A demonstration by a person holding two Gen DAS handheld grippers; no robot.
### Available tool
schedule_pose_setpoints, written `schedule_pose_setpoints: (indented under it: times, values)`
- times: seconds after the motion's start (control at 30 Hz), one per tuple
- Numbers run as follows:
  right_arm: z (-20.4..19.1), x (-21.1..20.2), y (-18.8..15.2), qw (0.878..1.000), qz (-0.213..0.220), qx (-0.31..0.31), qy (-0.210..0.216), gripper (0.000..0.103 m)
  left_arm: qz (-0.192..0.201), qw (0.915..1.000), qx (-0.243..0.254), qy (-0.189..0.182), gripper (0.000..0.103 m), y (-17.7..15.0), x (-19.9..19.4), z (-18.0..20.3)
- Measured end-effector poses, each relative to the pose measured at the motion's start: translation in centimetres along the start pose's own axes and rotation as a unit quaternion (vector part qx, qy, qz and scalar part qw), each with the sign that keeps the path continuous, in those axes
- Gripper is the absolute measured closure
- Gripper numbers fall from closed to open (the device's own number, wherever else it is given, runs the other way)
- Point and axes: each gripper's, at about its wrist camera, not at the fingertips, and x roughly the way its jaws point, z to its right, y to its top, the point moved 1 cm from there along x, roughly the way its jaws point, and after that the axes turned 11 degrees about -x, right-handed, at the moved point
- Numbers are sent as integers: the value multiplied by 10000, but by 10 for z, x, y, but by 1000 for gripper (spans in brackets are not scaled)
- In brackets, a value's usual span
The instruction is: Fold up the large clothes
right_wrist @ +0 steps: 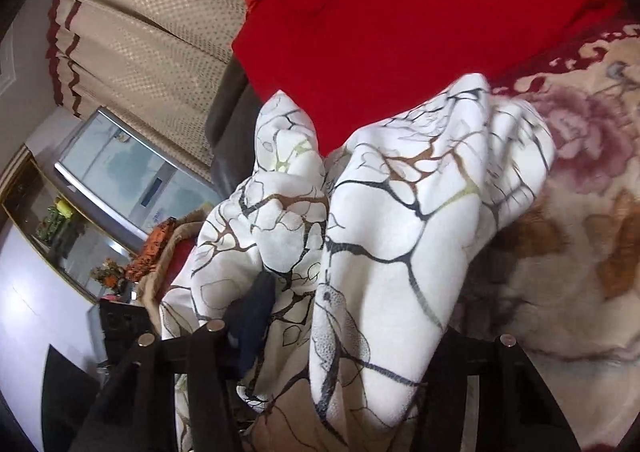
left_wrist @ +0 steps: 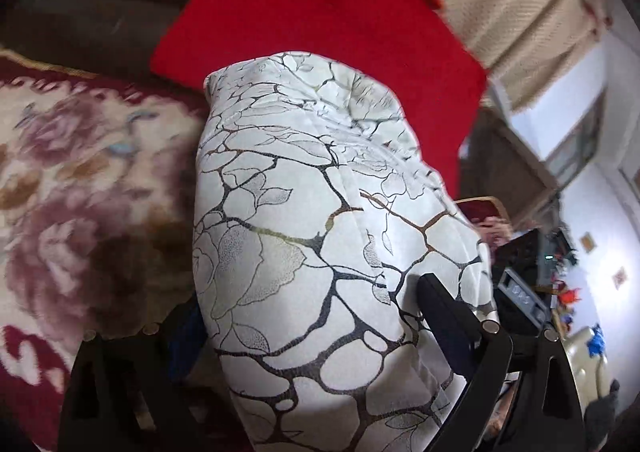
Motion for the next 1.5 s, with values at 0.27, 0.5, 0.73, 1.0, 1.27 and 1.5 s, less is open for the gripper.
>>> schedule_pose_setpoints:
  times: [0.27,0.5,0.73,1.0,1.27,1.5]
  values:
    - [8,14,-11,9980,-414,160,-459,35,-35,9960,405,795,7,-4,8,-5]
    - [-13,-38,-11,9943,-216,-232,-1014,34,320,9941,663,790,7,-10,-32,14]
    - [-56,-99,-16,9904,133,-712,-1181,34,1010,9799,897,1471,6,-41,-115,22]
    - [-156,-174,-25,9736,659,-1763,-1295,31,1761,9323,1615,2714,6,-77,-197,67]
    - [-252,-240,-37,9465,1172,-2403,-1808,26,2492,8880,1910,3359,3,-112,-270,119]
    - [-290,-282,-64,9339,1140,-2439,-2354,26,2833,8835,1798,3269,3,-144,-326,147]
